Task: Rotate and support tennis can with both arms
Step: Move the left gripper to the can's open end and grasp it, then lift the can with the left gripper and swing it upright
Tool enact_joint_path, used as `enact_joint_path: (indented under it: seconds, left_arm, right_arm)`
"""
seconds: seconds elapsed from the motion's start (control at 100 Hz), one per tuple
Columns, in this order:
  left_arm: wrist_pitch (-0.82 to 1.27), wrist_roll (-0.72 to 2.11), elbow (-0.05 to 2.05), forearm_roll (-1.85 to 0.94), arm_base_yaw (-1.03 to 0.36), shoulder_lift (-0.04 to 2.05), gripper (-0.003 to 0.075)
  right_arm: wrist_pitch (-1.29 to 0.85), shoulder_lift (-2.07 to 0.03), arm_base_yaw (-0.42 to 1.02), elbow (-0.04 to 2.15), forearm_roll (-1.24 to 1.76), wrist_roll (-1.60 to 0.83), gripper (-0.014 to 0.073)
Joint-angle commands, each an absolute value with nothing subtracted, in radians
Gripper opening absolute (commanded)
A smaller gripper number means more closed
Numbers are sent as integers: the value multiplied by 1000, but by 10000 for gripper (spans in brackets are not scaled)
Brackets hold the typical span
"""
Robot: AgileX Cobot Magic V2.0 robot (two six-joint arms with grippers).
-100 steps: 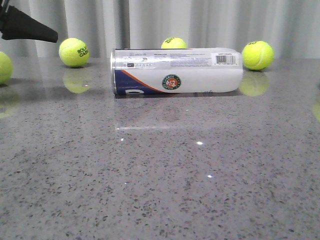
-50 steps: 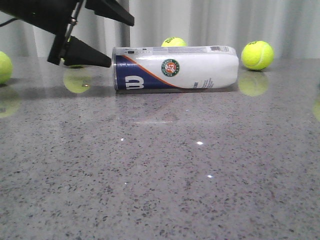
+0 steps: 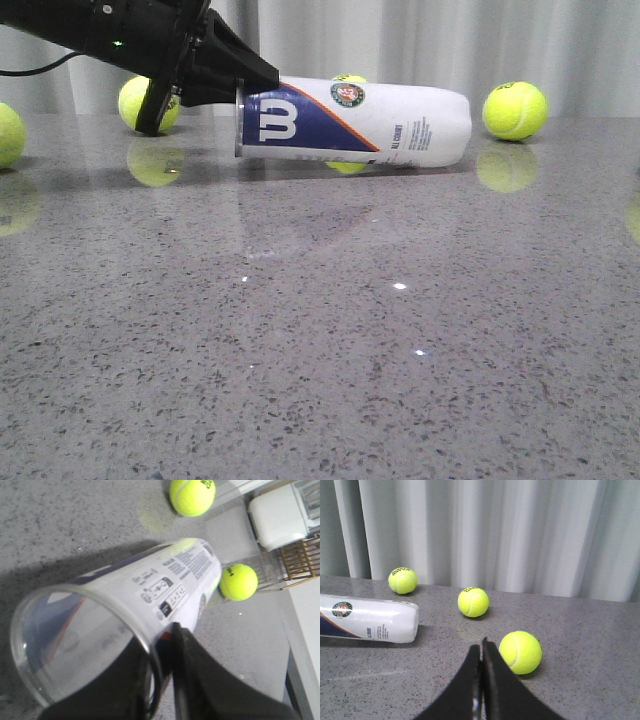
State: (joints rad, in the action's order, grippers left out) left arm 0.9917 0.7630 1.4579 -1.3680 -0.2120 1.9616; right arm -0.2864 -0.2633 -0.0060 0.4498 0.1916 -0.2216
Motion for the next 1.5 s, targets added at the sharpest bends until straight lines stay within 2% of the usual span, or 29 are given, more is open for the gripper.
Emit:
enact_joint_path:
  seconds: [0.0,0.22,0.38,0.68,0.98,1.1,1.26,1.49]
  left_arm:
    - [1009,783,1490,-1431,-219,1910,-21]
    - [1126,861,1504,-1508,-219,1885,-21]
    - [1166,881,1510,-1475,-216,1779,-21]
    - [1152,823,1522,-1088,-214,1438,-21]
    - [1183,492,1522,-480,-214,1159,-21]
    - [1276,410,1522,-348,-214,1113,-21]
    - [1276,324,1512,-215,-214,1089,-21]
    - [1276,303,1468,-193,-214,1081,-21]
  right_arm:
    - [-198,-270,-12,473,198,-224,-68]
    - [-198,-270,-12,473,198,-224,-68]
    - [-198,-270,-12,473,198,-224,-68]
    - [-198,-270,-12,473,198,-224,-68]
    - [-198,-270,-12,473,198,-224,-68]
    - [-198,-270,-12,473,198,-224,-68]
    - [-198,-270,-12,473,198,-224,-68]
    - [-198,-270,-12,473,198,-224,-68]
